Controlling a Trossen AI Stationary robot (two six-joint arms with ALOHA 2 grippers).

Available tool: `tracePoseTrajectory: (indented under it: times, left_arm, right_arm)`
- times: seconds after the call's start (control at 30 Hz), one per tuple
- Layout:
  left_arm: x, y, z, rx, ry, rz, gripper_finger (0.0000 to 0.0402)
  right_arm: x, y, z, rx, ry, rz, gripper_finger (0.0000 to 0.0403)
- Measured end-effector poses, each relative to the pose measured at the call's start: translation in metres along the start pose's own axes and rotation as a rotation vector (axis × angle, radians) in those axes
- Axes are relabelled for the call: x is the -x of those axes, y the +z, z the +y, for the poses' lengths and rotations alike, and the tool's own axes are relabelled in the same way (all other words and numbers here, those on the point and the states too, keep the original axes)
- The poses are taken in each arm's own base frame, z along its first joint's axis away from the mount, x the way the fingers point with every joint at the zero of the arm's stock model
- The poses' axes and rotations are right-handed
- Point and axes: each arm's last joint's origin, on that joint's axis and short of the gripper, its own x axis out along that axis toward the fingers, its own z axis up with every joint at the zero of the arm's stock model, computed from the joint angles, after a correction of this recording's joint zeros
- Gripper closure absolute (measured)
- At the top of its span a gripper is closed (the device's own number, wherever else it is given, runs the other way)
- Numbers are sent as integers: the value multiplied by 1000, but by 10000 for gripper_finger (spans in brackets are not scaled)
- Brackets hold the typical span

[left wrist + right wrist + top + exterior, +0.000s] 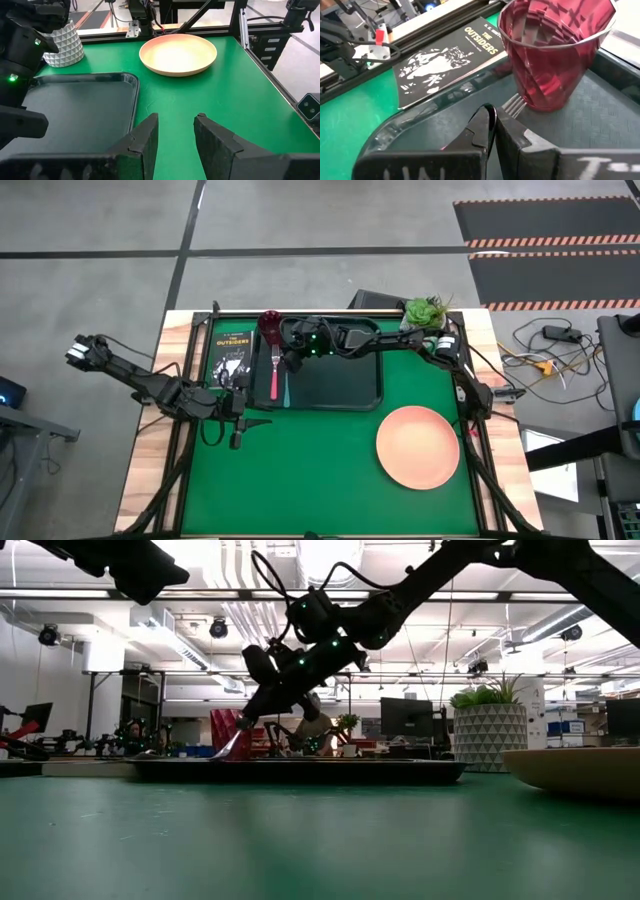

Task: Pick and place plate/cup/fork/spoon on tray
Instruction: Put the blue spoon to the right of the pink fork on the black tray

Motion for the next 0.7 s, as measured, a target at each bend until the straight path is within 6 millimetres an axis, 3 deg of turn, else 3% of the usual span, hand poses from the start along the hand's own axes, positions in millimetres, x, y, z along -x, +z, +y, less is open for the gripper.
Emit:
tracePoseTrajectory:
  times: [0.3, 0.7]
  left_arm:
    - [0, 0, 0, 3, 0, 0, 295]
    - [0, 0, 0, 7, 0, 0, 295]
  right_arm:
    - [0, 0, 0, 0, -4, 0, 391]
    - [0, -2, -1, 3, -18, 14, 337]
